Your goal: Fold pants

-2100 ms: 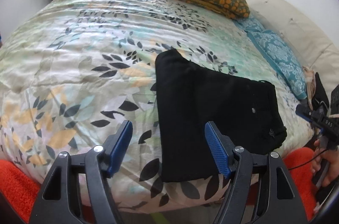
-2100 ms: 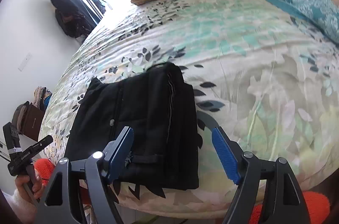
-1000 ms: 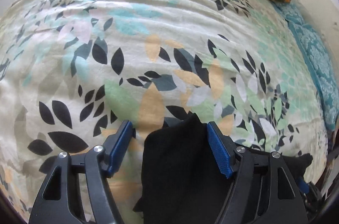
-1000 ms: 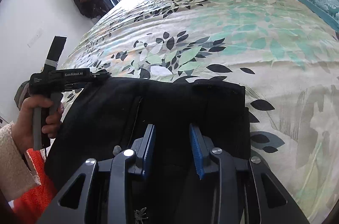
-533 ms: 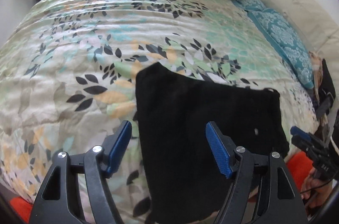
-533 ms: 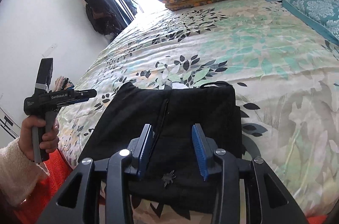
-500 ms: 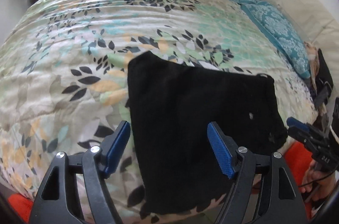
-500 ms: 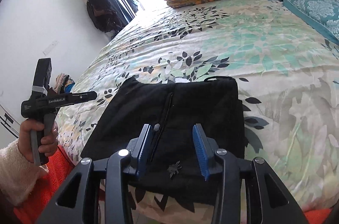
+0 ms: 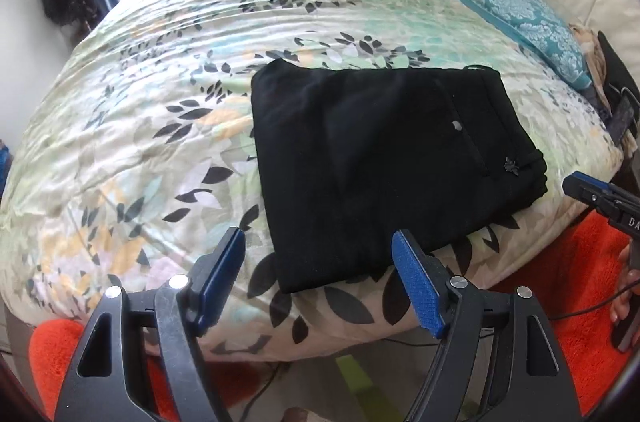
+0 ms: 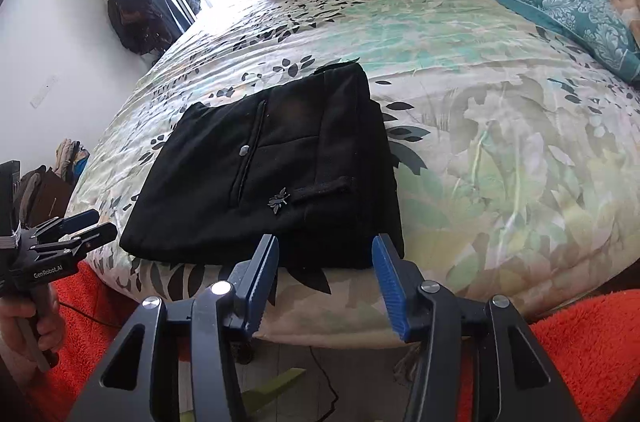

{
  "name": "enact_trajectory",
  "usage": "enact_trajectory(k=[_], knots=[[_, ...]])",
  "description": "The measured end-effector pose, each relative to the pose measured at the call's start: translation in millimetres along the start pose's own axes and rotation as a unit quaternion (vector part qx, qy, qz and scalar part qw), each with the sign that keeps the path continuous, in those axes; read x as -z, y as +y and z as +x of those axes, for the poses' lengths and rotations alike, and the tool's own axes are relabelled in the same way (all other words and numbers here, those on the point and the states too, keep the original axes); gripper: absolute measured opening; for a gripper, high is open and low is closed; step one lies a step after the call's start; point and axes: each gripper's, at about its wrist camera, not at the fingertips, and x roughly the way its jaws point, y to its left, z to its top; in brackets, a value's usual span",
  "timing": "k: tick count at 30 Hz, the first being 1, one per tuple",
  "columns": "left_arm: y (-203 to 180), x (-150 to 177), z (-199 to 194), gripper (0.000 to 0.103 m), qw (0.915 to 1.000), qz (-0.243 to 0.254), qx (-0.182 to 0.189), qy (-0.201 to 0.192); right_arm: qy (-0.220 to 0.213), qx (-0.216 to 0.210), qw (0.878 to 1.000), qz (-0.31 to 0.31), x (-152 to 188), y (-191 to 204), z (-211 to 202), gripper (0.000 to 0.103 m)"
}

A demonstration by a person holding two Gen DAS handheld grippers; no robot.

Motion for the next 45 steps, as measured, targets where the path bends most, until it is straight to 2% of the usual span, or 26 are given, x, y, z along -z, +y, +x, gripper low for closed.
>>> enact_trajectory(k=[1,2,4,6,8,12,13,16,18,19,20,22,23,25,26,27,29,31,36,41,45], knots=[[6,-4,2,0.078,0.9999,-0.009,0.007,0.002,-0.008,-0.008,1.0,0.005,-2,-2,-3,0.073],[15,-9,5,0.078,0.9996,-0.024,0.017,0.007,-0.016,-0.024,0.999,0.014,-5,-6,-6,0.086],[40,-20,13,0.078,0.9951,-0.07,0.069,0.012,-0.03,-0.062,0.996,0.048,-17,-21,-6,0.09],[63,-31,33,0.078,0.9857,-0.105,0.125,0.04,-0.022,-0.094,0.992,0.079,-37,-40,5,0.092],[79,-40,59,0.078,0.9762,-0.124,0.161,0.076,0.025,-0.13,0.986,0.098,-56,-59,31,0.094],[92,-49,95,0.078,0.9742,-0.13,0.155,0.1,0.119,-0.183,0.967,0.132,-75,-81,89,0.094],[91,-49,100,0.078,0.9729,-0.13,0.16,0.106,0.136,-0.184,0.964,0.137,-77,-83,101,0.094],[87,-46,117,0.078,0.9628,-0.142,0.194,0.123,0.183,-0.175,0.961,0.112,-76,-76,131,0.094],[80,-41,125,0.078,0.9528,-0.147,0.227,0.138,0.204,-0.208,0.95,0.109,-71,-68,144,0.096],[75,-39,128,0.078,0.9502,-0.141,0.237,0.145,0.208,-0.22,0.947,0.106,-69,-62,147,0.096],[69,-37,130,0.078,0.9512,-0.129,0.237,0.149,0.212,-0.226,0.946,0.097,-68,-56,149,0.096],[60,-37,128,0.075,0.9593,-0.109,0.218,0.143,0.22,-0.21,0.95,0.067,-66,-45,151,0.088],[59,-38,127,0.057,0.962,-0.111,0.208,0.137,0.223,-0.206,0.951,0.06,-65,-44,151,0.072],[63,-41,122,0.035,0.9619,-0.136,0.198,0.131,0.215,-0.218,0.949,0.071,-66,-48,147,0.056],[64,-42,117,0.026,0.9614,-0.144,0.199,0.124,0.209,-0.22,0.95,0.069,-67,-46,142,0.048],[62,-44,110,0.022,0.9639,-0.141,0.194,0.115,0.203,-0.219,0.952,0.06,-67,-42,137,0.043],[55,-47,93,0.02,0.9708,-0.128,0.177,0.1,0.192,-0.217,0.956,0.046,-70,-32,126,0.038],[52,-51,75,0.019,0.973,-0.125,0.175,0.084,0.179,-0.223,0.957,0.04,-73,-22,116,0.035],[70,-67,24,0.019,0.9688,-0.146,0.195,0.046,0.145,-0.258,0.955,0.019,-89,11,83,0.033],[114,-91,-26,0.019,0.964,-0.167,0.207,-0.003,0.105,-0.296,0.949,0.0,-124,47,54,0.033],[146,-105,-42,0.019,0.9666,-0.172,0.187,-0.033,0.085,-0.314,0.946,-0.009,-149,78,57,0.033]])
